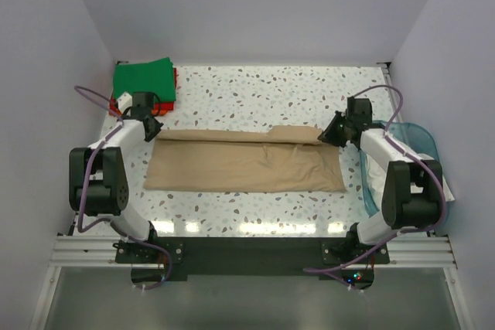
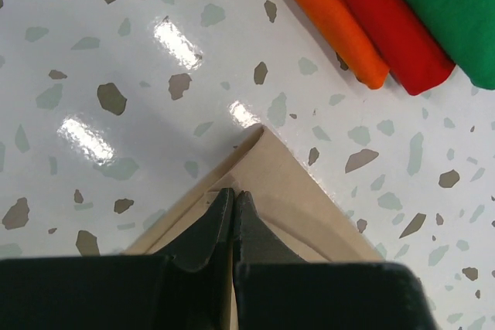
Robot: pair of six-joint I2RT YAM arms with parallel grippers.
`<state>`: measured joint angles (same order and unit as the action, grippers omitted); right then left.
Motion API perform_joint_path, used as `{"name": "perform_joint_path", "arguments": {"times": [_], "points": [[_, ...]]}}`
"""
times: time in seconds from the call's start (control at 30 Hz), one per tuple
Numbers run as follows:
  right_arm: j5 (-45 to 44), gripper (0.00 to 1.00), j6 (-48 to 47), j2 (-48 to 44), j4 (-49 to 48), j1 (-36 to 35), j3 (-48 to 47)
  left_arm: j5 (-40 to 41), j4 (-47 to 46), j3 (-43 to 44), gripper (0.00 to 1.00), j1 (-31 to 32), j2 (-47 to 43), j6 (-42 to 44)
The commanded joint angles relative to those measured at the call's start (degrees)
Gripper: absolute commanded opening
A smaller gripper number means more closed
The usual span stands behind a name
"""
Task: Fold and stack the t-shirts
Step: Fold the tshirt
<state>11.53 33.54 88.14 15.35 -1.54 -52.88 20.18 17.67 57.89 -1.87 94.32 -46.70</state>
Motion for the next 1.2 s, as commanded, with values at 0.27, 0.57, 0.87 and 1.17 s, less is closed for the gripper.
{"name": "perform_joint_path", "arguments": {"times": [0.27, 0.57, 0.87, 1.17], "points": [[-0.6, 0.03, 0.8, -6.0, -3.0, 0.2, 3.4, 2.4, -1.3, -5.3, 0.0, -1.1, -5.7, -3.0], [0.2, 0.04, 1.1, -7.1, -4.4, 0.3, 6.6, 1.7, -2.5, -8.9, 0.0, -1.5, -7.6, -4.3], [1.3, 0.34, 0.9, -9.6, -5.7, 0.3, 10.1, -1.0, -5.6, -13.6, 0.36, -1.7, -12.2, -6.0], [-1.8, 0.48, -0.6, -12.5, -3.5, -0.7, 7.1, -6.3, -6.5, -13.4, 0.55, -1.6, -17.0, -4.3]]}}
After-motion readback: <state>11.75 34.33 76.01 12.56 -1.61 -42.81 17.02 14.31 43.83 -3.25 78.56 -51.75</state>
